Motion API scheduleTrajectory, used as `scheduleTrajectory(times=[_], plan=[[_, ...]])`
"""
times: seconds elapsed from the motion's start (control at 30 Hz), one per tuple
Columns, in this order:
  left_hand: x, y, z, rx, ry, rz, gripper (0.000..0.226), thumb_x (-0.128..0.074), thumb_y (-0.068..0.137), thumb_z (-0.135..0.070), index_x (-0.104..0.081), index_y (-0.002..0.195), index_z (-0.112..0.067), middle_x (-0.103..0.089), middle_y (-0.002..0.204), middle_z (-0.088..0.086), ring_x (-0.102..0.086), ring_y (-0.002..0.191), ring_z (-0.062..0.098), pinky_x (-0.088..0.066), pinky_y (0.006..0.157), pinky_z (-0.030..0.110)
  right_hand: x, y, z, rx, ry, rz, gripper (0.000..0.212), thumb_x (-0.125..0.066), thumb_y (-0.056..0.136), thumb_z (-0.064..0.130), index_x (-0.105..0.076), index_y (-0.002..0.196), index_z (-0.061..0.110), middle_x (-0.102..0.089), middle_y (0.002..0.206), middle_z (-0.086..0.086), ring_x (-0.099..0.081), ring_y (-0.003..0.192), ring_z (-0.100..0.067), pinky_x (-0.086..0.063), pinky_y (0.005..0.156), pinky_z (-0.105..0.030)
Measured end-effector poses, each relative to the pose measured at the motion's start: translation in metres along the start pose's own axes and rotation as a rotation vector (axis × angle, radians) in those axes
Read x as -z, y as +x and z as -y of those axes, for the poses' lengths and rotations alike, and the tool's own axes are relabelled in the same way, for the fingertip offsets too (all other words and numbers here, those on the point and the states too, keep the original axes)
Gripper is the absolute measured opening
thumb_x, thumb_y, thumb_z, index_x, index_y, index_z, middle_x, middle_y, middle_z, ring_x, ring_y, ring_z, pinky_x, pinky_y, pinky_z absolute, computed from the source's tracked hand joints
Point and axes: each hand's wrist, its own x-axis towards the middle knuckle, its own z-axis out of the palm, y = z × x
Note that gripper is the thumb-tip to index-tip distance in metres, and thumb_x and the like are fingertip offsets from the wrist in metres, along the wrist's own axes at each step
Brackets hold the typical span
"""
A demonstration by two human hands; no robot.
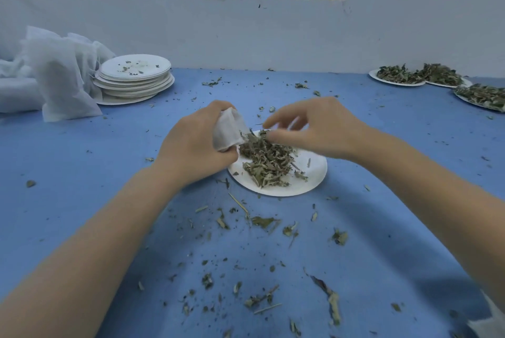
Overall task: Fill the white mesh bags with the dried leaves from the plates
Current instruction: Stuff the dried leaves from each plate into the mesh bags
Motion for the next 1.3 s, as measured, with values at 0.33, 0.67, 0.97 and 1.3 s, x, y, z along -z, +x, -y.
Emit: scheduleTrajectory(times=[0.33,0.67,0.97,1.3], plan=[[-0.002,-0.003,0.003,-0.018,0.055,0.086,0.057,-0.068,0.068,-0.023,-0.048,0.121,-0.027,-0.052,0.094,-0.008,-0.049,0.081,0.019,-0.038,0.066,0.028,-0.033,-0.004,-0.005,0.005,-0.345,0.149,0.034,-0.064,0.084,0.03,-0.065,0.117,0.029,-0.061,0.084,0.009,-0.049,0.078,-0.007,-0.039,0.059,-0.009],[-0.004,-0.005,-0.003,-0.045,0.019,0.095,0.057,-0.071,0.067,-0.029,-0.05,0.12,-0.026,-0.057,0.1,-0.007,-0.052,0.086,0.018,-0.041,0.069,0.029,-0.001,0.003,0.012,0.064,-0.128,-0.034,0.016,-0.071,0.082,0.03,-0.074,0.097,0.026,-0.068,0.092,0.007,-0.056,0.081,-0.005,-0.044,0.077,-0.016],[-0.01,-0.008,-0.018,-0.035,-0.15,0.064,0.055,-0.069,0.063,-0.033,-0.054,0.114,-0.022,-0.06,0.096,-0.009,-0.056,0.086,0.014,-0.046,0.072,0.029,-0.03,0.011,0.03,0.109,-0.083,-0.008,0.014,-0.061,0.085,0.018,-0.071,0.092,0.011,-0.067,0.076,-0.007,-0.046,0.065,-0.012,-0.038,0.063,-0.024],[-0.009,-0.006,-0.018,-0.007,-0.2,0.031,0.055,-0.075,0.061,-0.029,-0.055,0.111,-0.021,-0.061,0.095,-0.009,-0.056,0.086,0.013,-0.045,0.071,0.025,-0.033,0.01,0.036,0.117,0.02,-0.121,0.021,-0.063,0.075,0.0,-0.071,0.079,0.018,-0.066,0.081,0.001,-0.061,0.077,-0.013,-0.047,0.073,-0.023]])
